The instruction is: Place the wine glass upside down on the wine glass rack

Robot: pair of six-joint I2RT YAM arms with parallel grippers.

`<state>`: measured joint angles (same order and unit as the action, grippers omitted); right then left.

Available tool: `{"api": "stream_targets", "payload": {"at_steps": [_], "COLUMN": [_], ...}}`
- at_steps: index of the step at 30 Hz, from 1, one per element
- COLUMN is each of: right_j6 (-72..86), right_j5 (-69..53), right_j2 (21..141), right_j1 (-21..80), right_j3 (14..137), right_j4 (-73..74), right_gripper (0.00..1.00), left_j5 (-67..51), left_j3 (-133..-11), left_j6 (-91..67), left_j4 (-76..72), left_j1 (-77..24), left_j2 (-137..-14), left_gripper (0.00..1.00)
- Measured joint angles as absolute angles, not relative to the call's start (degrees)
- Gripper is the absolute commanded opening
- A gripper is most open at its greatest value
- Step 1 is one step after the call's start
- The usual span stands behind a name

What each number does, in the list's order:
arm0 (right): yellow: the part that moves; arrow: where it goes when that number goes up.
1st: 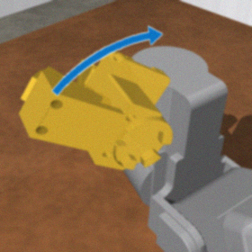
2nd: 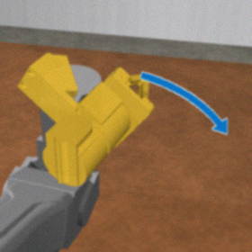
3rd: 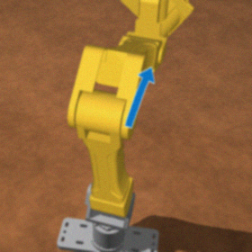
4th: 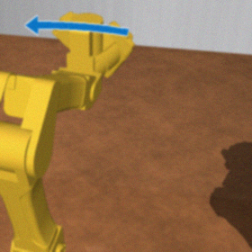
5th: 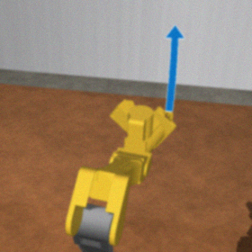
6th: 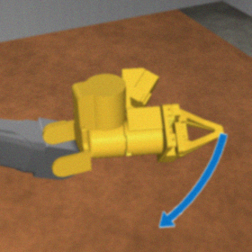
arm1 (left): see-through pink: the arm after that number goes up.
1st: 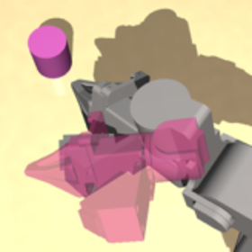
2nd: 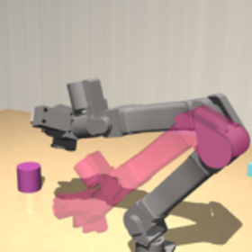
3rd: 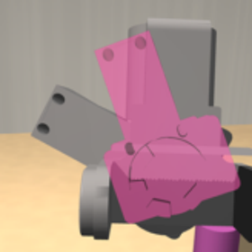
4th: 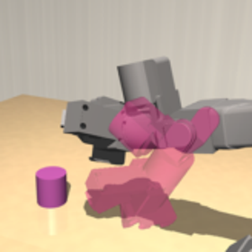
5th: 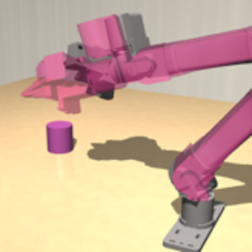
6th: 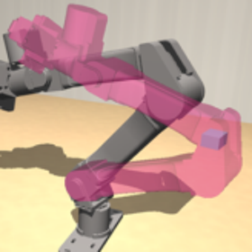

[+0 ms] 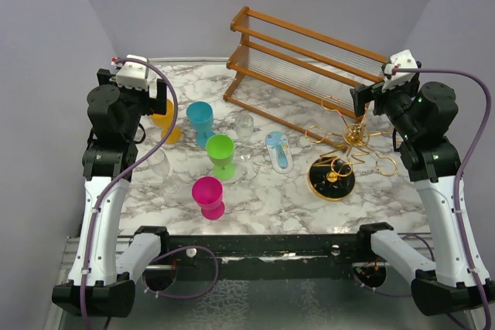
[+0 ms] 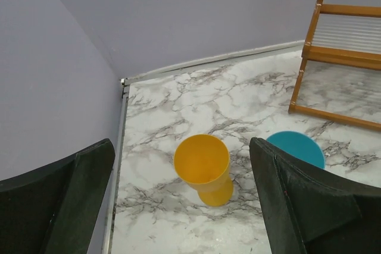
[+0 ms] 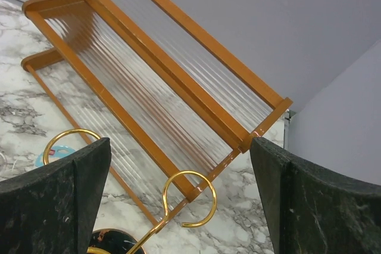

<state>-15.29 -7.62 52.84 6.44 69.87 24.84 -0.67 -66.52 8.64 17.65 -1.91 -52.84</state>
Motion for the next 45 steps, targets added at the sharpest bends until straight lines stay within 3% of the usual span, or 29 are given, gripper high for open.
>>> {"api": "stream_targets", "payload": {"at_steps": [19, 29, 37, 45], "right_j6": [-16.4, -21.8, -23.5, -23.9], "right_j5": [-7.7, -19.9, -26.0, -26.5], "right_j2": [53.1, 54.8, 52.0, 45.9], "right_j1": [6.7, 6.7, 6.7, 4.6], "right_j3": [70.3, 75.7, 76.9, 72.6], "right_j4": [25.6, 34.9, 43.7, 47.2], "right_gripper": [1.0, 1.0, 0.95, 0.82], "left_j5": [-1.0, -2.0, -4.5, -5.7], "left_j3": [-66.6, -68.1, -69.5, -69.7], "left_j6": [7.2, 7.1, 7.1, 7.1], "left_j4": [17.6, 18.7, 19.4, 20.3], "left_j1": [-1.9, -1.8, -1.8, -1.8], "left_j2": [-53.9, -55.5, -56.9, -58.8], "left_gripper": [0.99, 0.99, 0.99, 0.99]}}
